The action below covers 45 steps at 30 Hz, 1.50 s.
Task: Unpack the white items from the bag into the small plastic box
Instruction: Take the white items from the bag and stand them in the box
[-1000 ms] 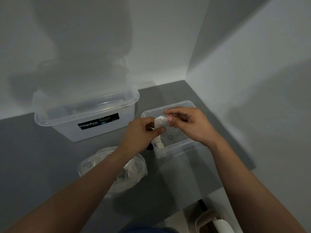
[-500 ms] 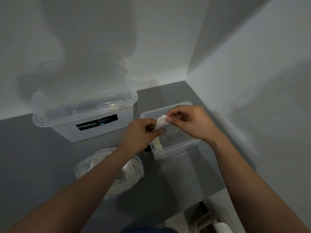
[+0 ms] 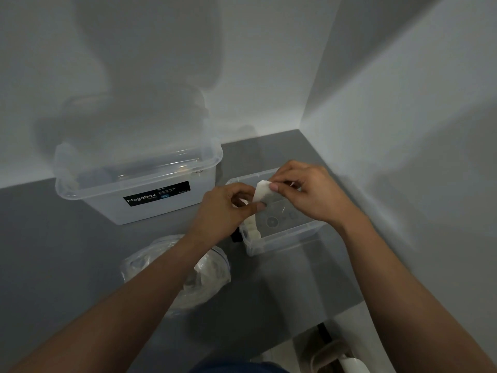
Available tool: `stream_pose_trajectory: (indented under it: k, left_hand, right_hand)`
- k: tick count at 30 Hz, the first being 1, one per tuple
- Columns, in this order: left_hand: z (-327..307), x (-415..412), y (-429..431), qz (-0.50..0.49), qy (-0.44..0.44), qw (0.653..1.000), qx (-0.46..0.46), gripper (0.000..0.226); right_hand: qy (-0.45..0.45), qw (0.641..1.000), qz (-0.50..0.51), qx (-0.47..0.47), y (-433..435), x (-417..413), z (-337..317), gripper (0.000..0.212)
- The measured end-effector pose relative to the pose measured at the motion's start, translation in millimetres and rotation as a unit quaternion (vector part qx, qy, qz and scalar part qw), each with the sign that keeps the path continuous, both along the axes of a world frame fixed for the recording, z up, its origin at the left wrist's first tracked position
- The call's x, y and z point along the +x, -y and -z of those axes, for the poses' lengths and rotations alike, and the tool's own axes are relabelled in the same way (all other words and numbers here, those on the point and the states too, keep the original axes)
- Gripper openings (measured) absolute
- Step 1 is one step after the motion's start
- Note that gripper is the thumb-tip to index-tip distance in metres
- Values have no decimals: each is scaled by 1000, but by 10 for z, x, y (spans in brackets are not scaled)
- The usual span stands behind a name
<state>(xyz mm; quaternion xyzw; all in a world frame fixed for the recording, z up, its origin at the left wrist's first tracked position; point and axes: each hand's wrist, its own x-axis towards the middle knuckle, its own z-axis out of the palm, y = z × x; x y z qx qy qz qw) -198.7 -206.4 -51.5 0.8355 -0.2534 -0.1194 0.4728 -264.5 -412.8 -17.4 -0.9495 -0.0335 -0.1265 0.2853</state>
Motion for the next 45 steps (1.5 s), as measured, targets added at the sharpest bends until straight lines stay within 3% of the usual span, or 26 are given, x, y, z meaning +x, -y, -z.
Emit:
stream_pose_trajectory:
  k: [5,7,10,17,31,37,42,45]
  left_hand:
    - [96,76,-99,17,86,981,175,78]
    - [108,76,-143,56,72,968,234,100]
    - [136,70,-169,86,43,957,275,114]
    - [155,74,-184,105,58,944,306,117]
    - [125,81,-166,109,68,937,325,117]
    - [-16,90,-245,87,75,958,263,94]
    - [-256,74,-673,-5,144,983,111,40]
    - [-241,22,-1066,-35,175,980,90,22]
  right_hand:
    - [-38,997,61,0,187,149,147,16]
    - [-77,994,76,-8,233,247,261,14]
    - [-166,984,57,-37,254,402,484,16]
    - [-280,955,26,-98,235,720,945,21]
    - [-242,955,75,-152,194,858,1101,20]
    - [-153,975,123,-107,154,642,904,11]
    - [2,975,188,120,-220,186,448,10]
    - [60,956,165,234,-717,-107,191,4]
